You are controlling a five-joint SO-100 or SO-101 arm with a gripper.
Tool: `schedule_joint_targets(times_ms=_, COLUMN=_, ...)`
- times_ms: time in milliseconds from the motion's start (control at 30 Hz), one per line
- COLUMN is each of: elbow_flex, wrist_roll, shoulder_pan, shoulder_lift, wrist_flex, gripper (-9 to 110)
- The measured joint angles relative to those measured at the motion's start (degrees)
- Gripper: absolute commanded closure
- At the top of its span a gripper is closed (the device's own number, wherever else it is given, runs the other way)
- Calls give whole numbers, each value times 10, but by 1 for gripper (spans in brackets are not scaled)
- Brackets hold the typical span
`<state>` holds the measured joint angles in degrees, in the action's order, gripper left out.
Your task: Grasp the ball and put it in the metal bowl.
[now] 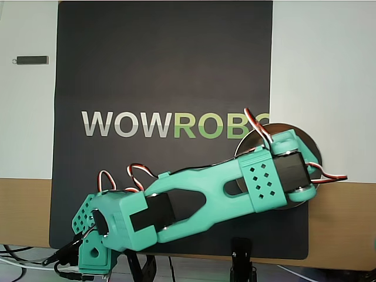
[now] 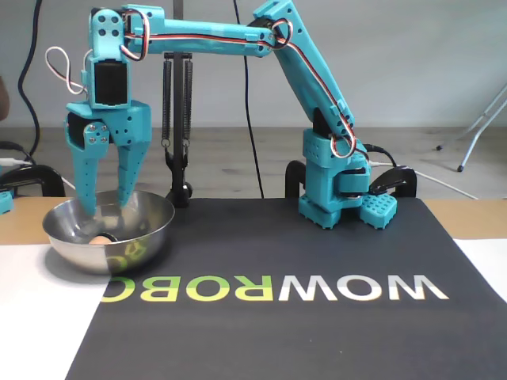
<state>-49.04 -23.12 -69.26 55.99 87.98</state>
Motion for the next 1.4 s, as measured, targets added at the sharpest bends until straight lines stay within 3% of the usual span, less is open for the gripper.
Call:
schedule_joint_targets(times_ms=333, elbow_flex=0, wrist_roll=0, shoulder_pan=0, shoulder_lift=0, wrist_flex=0, gripper=55)
schedule_joint_targets(times_ms=533, elbow_flex=0, wrist_roll=-7, shoulder_pan=0, shoulder_lift=0, wrist_flex=0, gripper=94)
schedule_joint_targets(times_ms=600, elbow_flex=0, wrist_roll=-20, shoulder_pan=0, shoulder_lift=0, wrist_flex=0, gripper=102)
schedule_joint_targets(times_ms=933, elbow_flex=0, wrist_roll=-28, shoulder_pan=7, shoulder_lift=0, wrist_flex=0, gripper=101)
schedule_joint_targets(times_ms=1400, elbow_flex=-58, wrist_roll=-26, shoulder_pan=136, shoulder_lift=54, wrist_flex=0, gripper=101)
